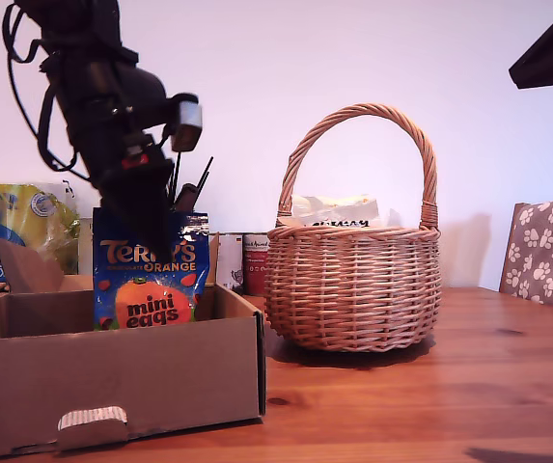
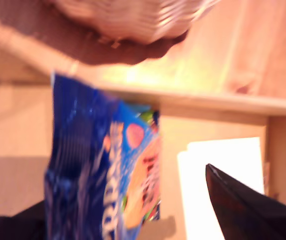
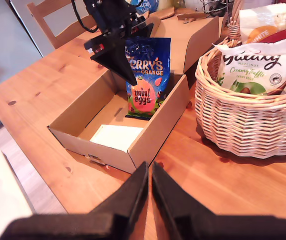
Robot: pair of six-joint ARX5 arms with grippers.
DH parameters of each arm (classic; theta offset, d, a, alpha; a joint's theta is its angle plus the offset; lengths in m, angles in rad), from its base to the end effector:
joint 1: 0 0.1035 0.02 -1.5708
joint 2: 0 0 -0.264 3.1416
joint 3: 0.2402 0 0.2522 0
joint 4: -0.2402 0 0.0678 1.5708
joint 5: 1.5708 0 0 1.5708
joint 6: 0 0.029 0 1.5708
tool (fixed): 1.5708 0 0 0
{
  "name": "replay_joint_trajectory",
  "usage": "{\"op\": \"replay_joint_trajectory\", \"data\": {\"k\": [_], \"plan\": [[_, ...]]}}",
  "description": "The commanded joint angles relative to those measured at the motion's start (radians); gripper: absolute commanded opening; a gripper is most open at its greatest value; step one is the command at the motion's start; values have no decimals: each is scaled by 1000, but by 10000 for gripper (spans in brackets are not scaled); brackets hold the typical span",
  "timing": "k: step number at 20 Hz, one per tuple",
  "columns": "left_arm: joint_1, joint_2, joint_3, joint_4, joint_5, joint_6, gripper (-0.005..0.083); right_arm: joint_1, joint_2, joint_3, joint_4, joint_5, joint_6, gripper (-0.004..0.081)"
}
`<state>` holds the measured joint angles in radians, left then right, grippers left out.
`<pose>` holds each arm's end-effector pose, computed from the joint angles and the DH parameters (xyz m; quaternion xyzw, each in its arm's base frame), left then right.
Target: Move the bags of Easter eggs from the cardboard box on the left into the woven basket on the right side.
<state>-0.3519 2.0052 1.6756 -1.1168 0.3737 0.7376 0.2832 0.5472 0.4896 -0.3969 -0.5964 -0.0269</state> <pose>0.3663 -0.1458 0.2264 0.2459 0.5213 -0.4867 0.6564 0.1155 0.0506 0.2464 0.0233 0.2169 0.4178 0.8820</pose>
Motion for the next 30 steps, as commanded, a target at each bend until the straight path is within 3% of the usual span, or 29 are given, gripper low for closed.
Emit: {"op": "replay_joint_trajectory", "data": {"k": [1, 8, 9, 10, 13, 14, 15, 21, 30], "plan": [[3, 19, -72, 16, -2, -5, 581, 5, -3, 12, 3, -7, 0, -13], [3, 19, -132, 68, -17, -16, 580, 5, -3, 12, 3, -7, 0, -13], [3, 19, -132, 71, -24, -16, 549, 5, -3, 12, 3, -6, 0, -13], [2, 19, -132, 75, -31, -16, 468, 5, -3, 12, 3, -6, 0, -13], [2, 18, -132, 99, -40, -32, 92, 5, -3, 12, 3, -5, 0, -13], [3, 18, -132, 97, -41, -31, 0, 5, -3, 12, 3, -3, 0, -13], [3, 18, -132, 94, -42, -31, -22, 5, -3, 12, 3, -2, 0, -13], [3, -14, -112, 71, -42, -31, -23, 5, -3, 12, 3, 2, 0, -13], [3, -188, -104, 50, -1, -43, -23, 5, -3, 12, 18, 3, 0, -13]]}}
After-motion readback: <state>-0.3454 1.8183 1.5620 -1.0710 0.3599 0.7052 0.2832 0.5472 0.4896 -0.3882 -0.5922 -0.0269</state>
